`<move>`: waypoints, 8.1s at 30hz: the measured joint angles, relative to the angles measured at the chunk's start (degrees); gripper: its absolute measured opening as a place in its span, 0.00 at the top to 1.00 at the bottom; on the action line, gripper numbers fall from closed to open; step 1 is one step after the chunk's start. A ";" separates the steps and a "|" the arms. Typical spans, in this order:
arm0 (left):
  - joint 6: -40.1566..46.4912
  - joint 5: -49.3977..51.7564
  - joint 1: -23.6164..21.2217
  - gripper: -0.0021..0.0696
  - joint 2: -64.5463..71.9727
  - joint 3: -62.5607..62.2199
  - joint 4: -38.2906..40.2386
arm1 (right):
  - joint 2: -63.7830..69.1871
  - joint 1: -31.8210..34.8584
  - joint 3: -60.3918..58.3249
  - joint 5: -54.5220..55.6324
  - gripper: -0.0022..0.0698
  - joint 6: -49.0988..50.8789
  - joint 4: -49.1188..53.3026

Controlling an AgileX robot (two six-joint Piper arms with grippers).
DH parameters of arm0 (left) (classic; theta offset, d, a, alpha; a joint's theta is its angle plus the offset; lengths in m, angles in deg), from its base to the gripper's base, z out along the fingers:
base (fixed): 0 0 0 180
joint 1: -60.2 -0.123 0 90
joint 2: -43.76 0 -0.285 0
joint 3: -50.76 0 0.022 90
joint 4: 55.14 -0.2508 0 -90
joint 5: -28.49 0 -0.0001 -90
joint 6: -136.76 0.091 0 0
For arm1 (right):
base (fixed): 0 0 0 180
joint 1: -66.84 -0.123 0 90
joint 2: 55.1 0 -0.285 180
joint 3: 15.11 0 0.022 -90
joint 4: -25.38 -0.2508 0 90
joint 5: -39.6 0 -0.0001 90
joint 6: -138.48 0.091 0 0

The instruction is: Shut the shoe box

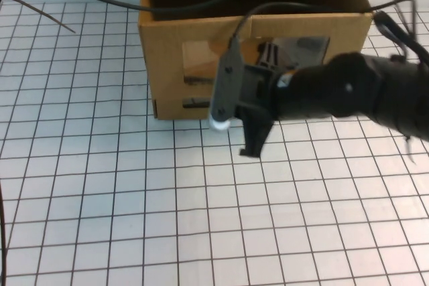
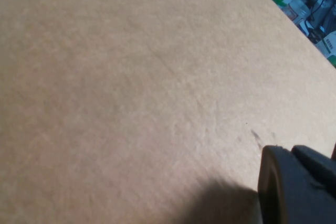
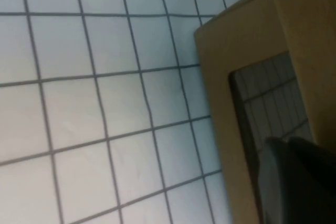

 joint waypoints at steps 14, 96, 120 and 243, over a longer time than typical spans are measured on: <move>0.23 0.51 0.00 0.98 0.09 -0.09 -0.10 | 5.23 2.50 14.40 -15.67 0.99 -1.69 1.35; 0.93 11.34 0.00 0.98 -30.72 1.23 -13.84 | -38.86 26.95 9.75 -24.19 0.99 35.12 -18.03; 2.39 -14.27 0.00 0.98 -90.42 76.45 -20.86 | -85.85 27.37 -38.17 -14.22 0.99 44.79 -14.47; -18.25 -40.41 -10.15 0.98 -124.43 135.46 -49.11 | -99.29 28.93 -72.79 -2.48 0.99 81.00 24.79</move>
